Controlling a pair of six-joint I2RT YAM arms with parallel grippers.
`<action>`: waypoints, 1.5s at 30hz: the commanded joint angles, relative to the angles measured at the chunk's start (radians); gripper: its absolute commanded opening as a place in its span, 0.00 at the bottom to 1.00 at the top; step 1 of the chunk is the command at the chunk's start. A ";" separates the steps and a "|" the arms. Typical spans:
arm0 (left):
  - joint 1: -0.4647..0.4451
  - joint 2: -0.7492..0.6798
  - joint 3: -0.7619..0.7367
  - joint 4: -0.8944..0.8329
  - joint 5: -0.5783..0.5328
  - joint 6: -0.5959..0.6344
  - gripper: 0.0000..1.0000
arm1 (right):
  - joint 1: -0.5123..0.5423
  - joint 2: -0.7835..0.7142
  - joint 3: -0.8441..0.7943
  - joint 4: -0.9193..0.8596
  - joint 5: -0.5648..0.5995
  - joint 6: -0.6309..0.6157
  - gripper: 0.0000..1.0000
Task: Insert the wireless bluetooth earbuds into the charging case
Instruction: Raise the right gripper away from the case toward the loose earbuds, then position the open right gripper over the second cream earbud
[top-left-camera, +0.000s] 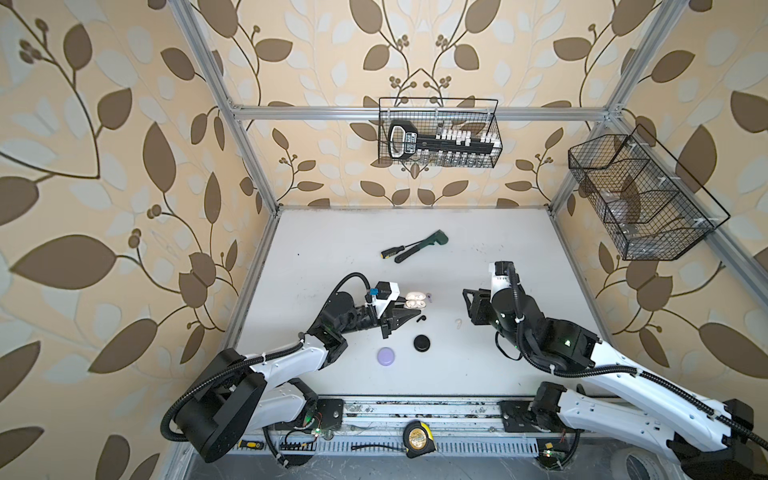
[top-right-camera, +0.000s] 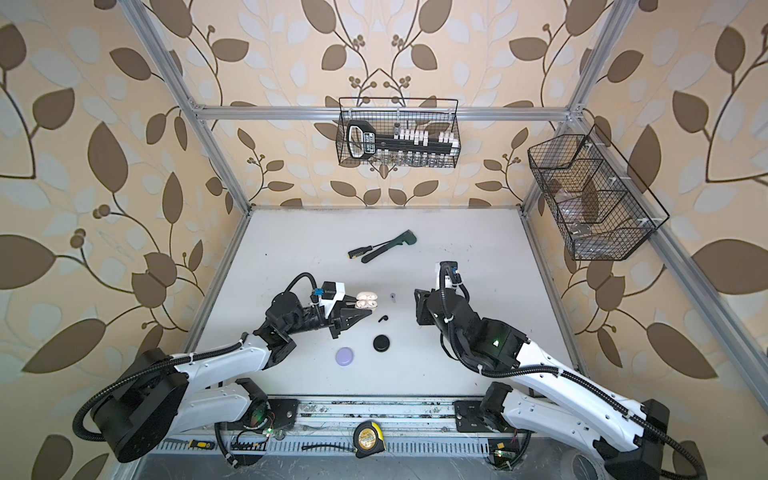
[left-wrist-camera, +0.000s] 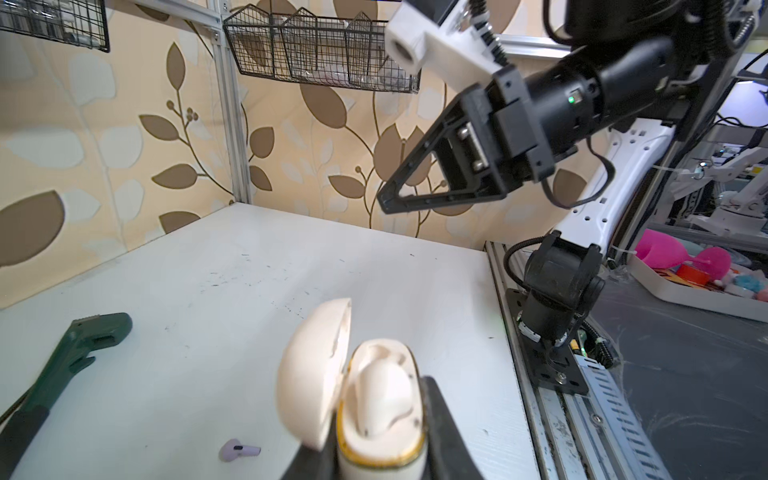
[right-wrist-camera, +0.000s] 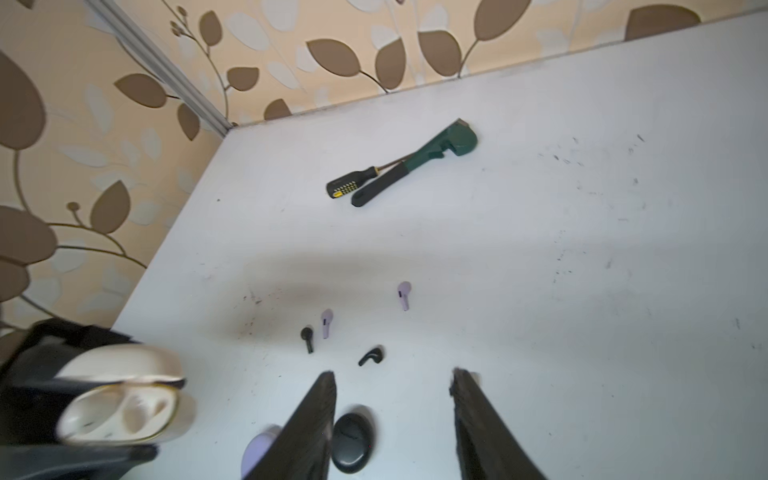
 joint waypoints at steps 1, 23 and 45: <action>-0.009 -0.056 0.004 -0.047 -0.028 0.049 0.00 | -0.113 0.056 -0.047 -0.109 -0.232 -0.059 0.51; -0.009 -0.237 0.040 -0.314 -0.070 0.124 0.00 | -0.221 0.316 -0.195 0.020 -0.408 -0.087 0.66; -0.009 -0.244 0.007 -0.308 -0.101 0.128 0.00 | -0.133 0.525 -0.142 0.066 -0.295 -0.056 0.61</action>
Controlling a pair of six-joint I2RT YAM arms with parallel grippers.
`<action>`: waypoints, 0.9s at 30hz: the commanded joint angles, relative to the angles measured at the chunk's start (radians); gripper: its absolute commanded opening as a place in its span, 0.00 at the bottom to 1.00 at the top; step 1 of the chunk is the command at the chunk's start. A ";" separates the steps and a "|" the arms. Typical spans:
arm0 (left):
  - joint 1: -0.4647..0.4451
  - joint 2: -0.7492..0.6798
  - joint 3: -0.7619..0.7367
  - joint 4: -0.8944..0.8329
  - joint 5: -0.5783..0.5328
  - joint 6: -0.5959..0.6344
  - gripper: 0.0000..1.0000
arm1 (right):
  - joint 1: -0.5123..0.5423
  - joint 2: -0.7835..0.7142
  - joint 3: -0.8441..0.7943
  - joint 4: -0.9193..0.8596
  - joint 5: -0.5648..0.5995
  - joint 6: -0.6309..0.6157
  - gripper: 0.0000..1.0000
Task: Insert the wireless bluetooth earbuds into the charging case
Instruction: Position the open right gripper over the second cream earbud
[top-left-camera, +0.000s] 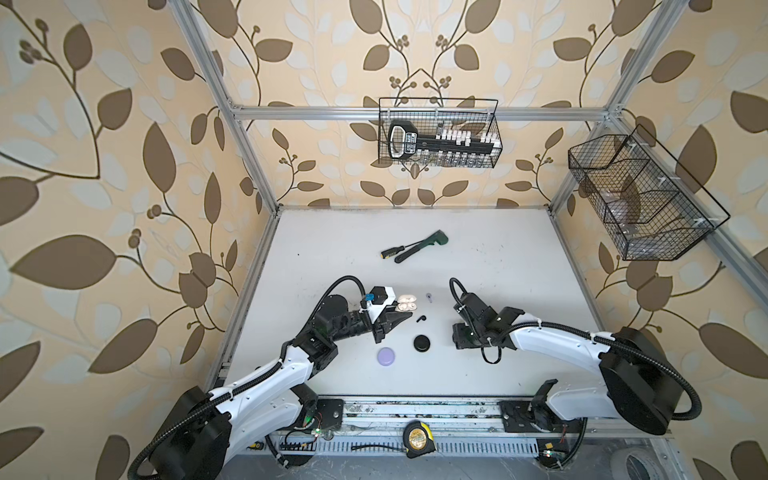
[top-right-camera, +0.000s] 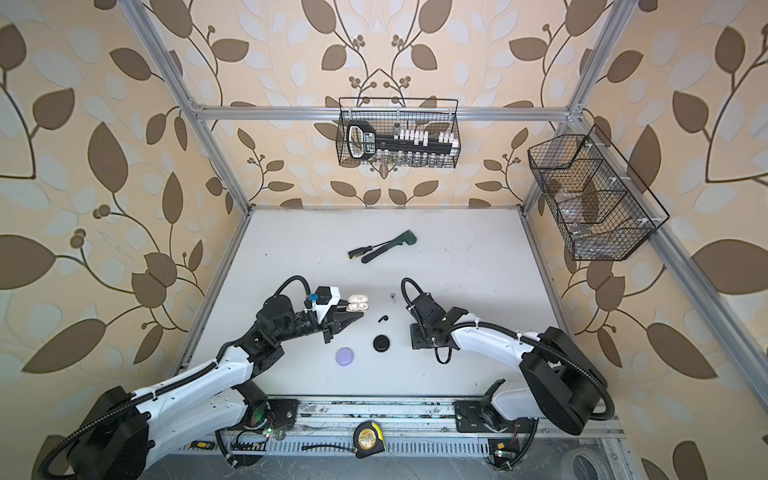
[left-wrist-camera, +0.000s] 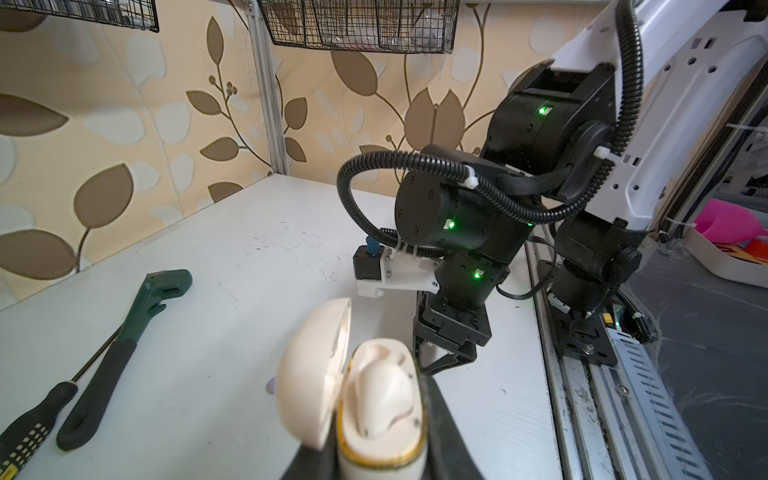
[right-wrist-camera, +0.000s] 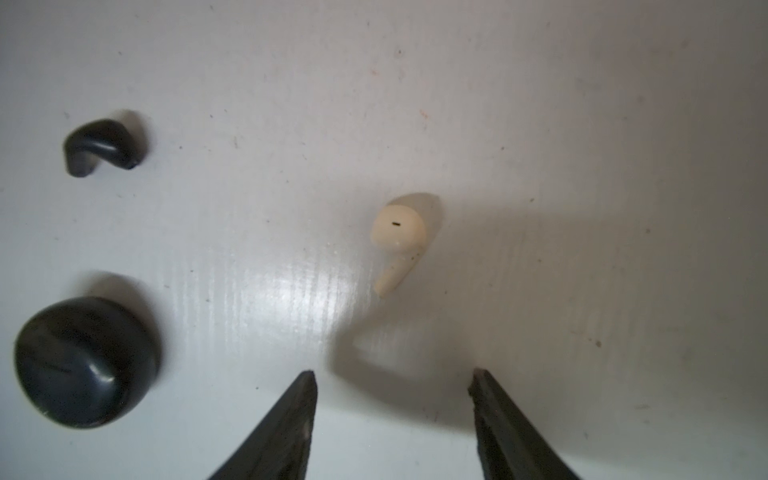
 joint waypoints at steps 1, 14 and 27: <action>-0.009 -0.014 0.007 0.043 0.001 0.015 0.00 | 0.002 0.032 0.039 0.004 0.053 0.001 0.60; -0.009 -0.017 0.000 0.050 0.006 0.010 0.00 | -0.002 0.123 0.100 -0.013 0.096 -0.036 0.55; -0.009 -0.017 -0.004 0.062 0.017 0.001 0.00 | -0.002 0.147 0.097 -0.005 0.109 -0.037 0.48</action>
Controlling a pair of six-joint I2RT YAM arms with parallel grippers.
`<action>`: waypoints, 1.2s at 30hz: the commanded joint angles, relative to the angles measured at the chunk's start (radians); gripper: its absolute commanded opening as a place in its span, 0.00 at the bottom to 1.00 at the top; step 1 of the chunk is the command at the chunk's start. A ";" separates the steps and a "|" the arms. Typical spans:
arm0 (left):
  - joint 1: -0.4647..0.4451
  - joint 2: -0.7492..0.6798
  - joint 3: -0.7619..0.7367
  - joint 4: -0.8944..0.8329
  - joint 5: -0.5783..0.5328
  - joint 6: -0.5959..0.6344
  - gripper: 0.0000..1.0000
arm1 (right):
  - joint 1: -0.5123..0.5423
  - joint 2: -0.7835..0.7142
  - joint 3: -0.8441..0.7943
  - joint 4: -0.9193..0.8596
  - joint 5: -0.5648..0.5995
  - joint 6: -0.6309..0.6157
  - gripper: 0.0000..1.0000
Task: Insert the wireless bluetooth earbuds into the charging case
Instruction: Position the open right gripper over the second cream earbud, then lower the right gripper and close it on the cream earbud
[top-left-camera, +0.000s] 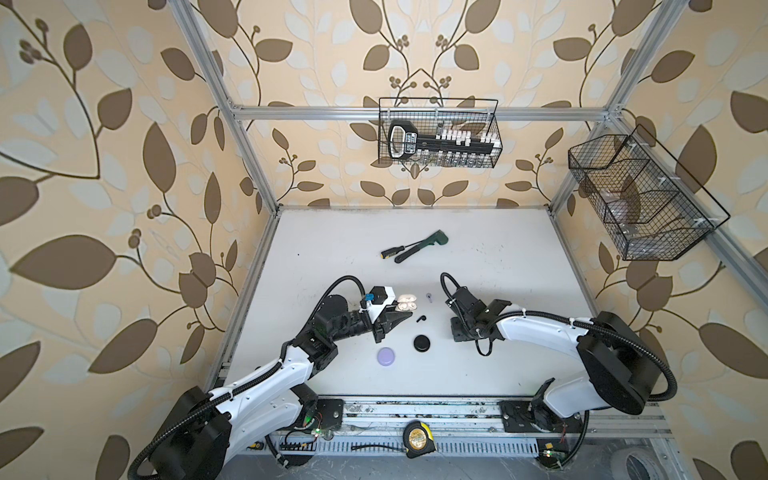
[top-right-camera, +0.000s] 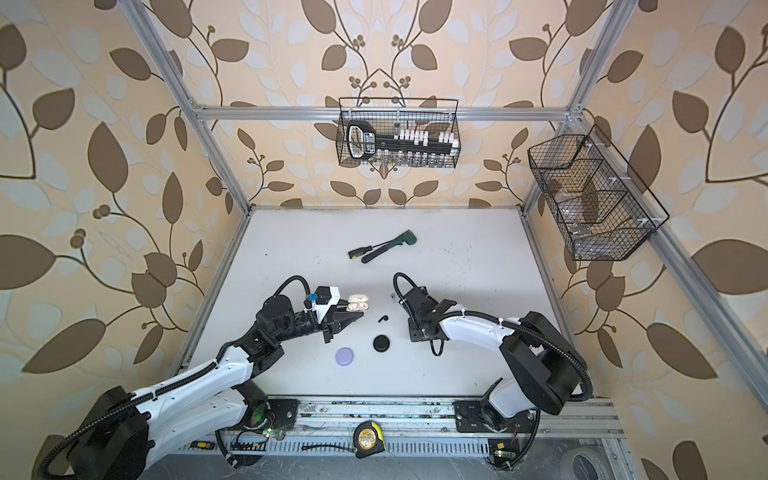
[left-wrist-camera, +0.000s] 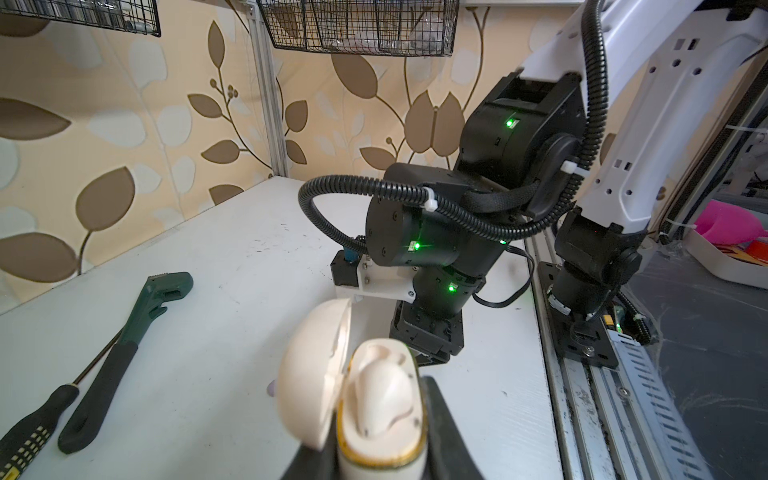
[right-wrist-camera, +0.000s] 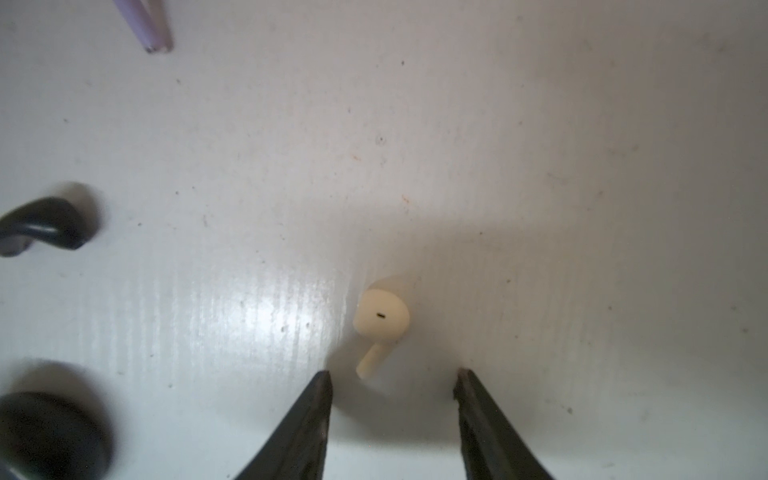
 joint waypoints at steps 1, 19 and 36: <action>-0.009 -0.016 -0.004 0.054 0.017 0.003 0.00 | -0.001 0.028 0.013 -0.004 0.015 -0.003 0.48; -0.009 -0.013 -0.002 0.053 0.020 0.003 0.00 | 0.009 0.128 0.070 0.021 0.019 -0.015 0.37; -0.009 -0.016 -0.003 0.053 0.028 0.001 0.00 | 0.029 0.158 0.092 0.009 0.059 -0.016 0.29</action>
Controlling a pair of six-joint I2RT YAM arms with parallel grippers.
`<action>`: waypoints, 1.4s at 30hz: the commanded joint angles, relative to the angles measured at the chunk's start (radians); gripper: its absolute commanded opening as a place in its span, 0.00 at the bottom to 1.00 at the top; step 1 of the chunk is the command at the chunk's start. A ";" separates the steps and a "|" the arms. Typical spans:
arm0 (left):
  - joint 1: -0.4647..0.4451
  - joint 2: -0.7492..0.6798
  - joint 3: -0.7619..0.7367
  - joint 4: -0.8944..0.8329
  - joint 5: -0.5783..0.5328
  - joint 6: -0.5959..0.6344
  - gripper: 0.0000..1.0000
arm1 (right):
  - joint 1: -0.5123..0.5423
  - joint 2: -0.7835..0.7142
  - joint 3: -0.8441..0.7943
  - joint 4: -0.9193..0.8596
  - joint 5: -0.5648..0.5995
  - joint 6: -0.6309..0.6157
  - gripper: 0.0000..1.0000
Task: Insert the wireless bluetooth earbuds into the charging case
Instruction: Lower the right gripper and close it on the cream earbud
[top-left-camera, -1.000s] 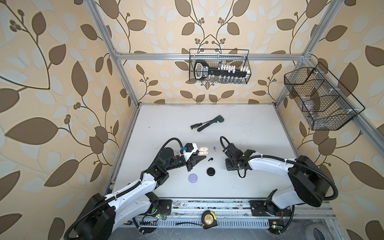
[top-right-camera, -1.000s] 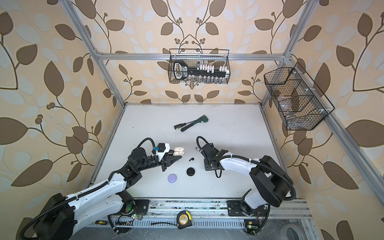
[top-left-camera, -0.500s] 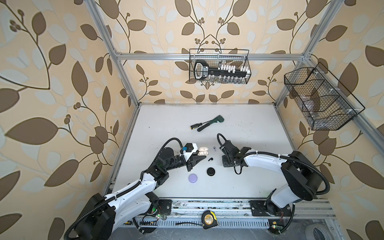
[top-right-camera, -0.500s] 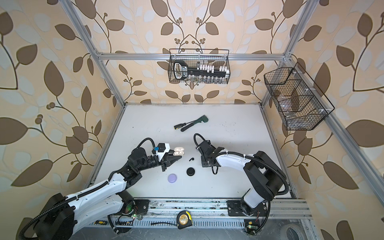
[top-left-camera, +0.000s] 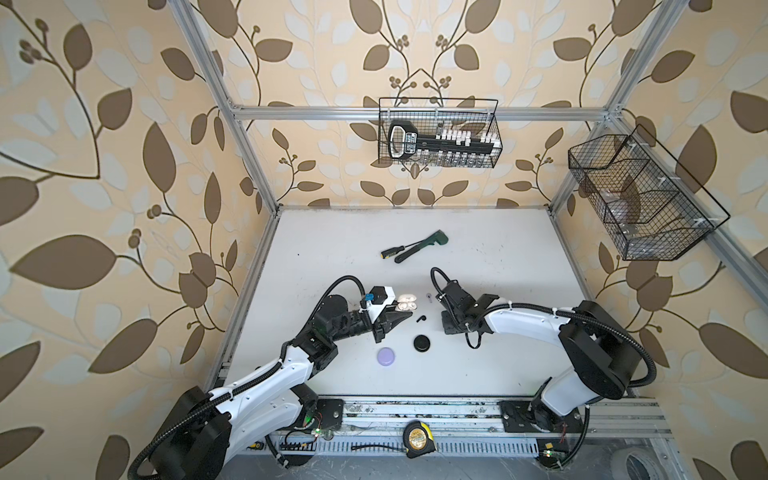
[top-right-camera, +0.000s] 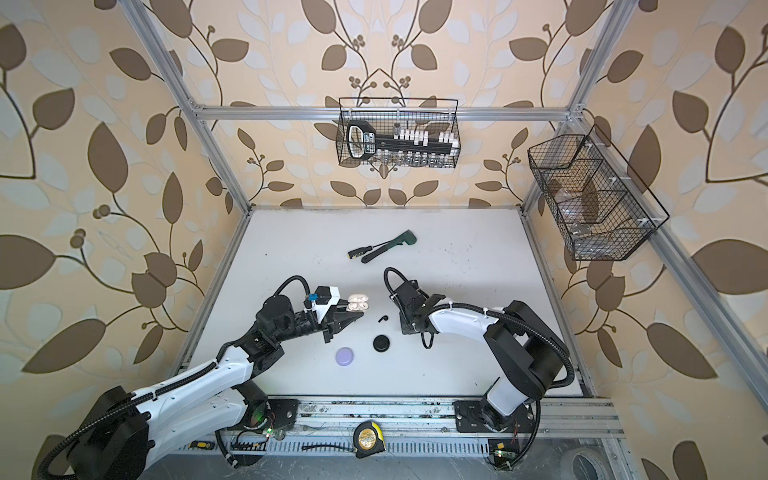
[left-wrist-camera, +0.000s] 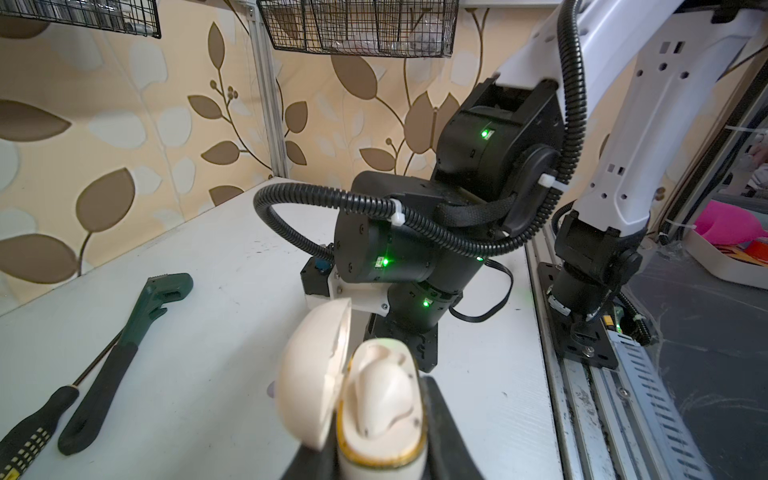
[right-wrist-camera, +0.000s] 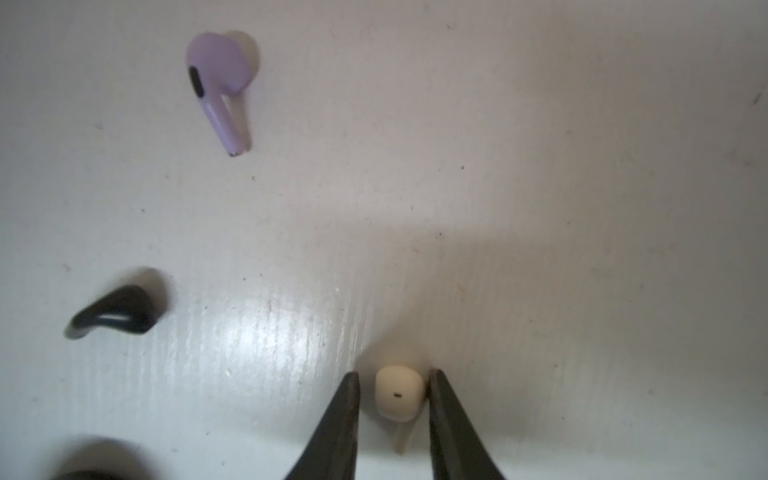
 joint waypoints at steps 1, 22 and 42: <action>-0.009 -0.016 -0.003 0.050 0.027 0.002 0.00 | 0.006 0.047 0.001 -0.044 0.017 -0.010 0.29; -0.009 -0.017 -0.005 0.051 0.019 0.003 0.00 | 0.022 0.016 -0.011 -0.053 0.039 0.018 0.23; -0.042 0.533 0.193 0.227 -0.176 0.004 0.00 | 0.036 -0.353 -0.203 0.152 0.121 0.235 0.22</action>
